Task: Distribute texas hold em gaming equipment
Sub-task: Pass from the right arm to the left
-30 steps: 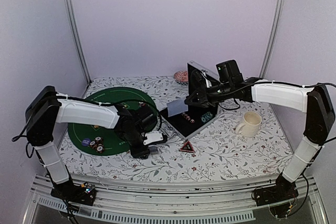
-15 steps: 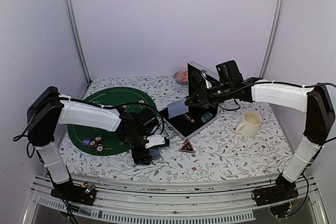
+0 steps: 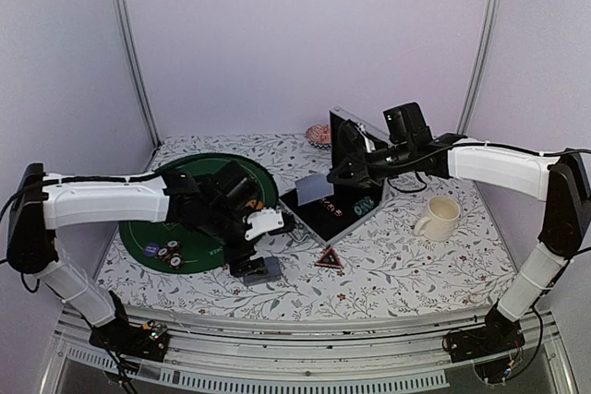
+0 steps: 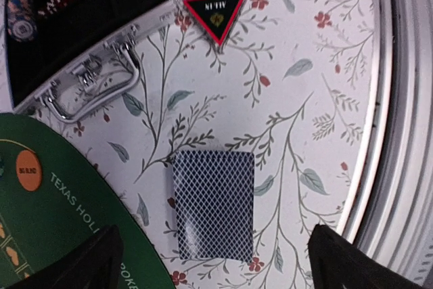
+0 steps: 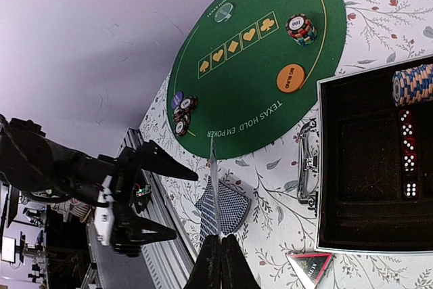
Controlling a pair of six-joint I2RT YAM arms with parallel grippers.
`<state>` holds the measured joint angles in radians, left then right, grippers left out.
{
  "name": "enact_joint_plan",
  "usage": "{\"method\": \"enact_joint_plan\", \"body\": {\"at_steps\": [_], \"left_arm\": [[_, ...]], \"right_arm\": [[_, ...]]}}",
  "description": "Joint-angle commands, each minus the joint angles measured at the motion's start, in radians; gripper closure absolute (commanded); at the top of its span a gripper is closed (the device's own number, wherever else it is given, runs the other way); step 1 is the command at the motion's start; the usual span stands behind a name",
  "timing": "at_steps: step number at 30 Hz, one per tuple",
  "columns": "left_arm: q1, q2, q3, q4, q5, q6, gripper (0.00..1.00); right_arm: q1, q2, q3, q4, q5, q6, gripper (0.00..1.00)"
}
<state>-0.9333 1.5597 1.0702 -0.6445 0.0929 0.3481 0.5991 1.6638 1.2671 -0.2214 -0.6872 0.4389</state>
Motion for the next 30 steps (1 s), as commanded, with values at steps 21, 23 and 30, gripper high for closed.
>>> {"method": "enact_joint_plan", "body": {"at_steps": [21,23,30], "left_arm": [[0.21,-0.338,-0.067,0.714,0.534,-0.577,0.49],[0.21,-0.342,-0.074,0.716,0.525,-0.571,0.52],[0.19,-0.331,-0.081,0.748,0.591,-0.569,0.69]], "right_arm": [[0.15,-0.261,-0.091,0.299,-0.103,-0.178,0.98],[0.159,-0.257,-0.087,0.303,-0.109,-0.181,0.98],[0.169,-0.244,-0.078,0.307,-0.109,-0.184,0.98]]}}
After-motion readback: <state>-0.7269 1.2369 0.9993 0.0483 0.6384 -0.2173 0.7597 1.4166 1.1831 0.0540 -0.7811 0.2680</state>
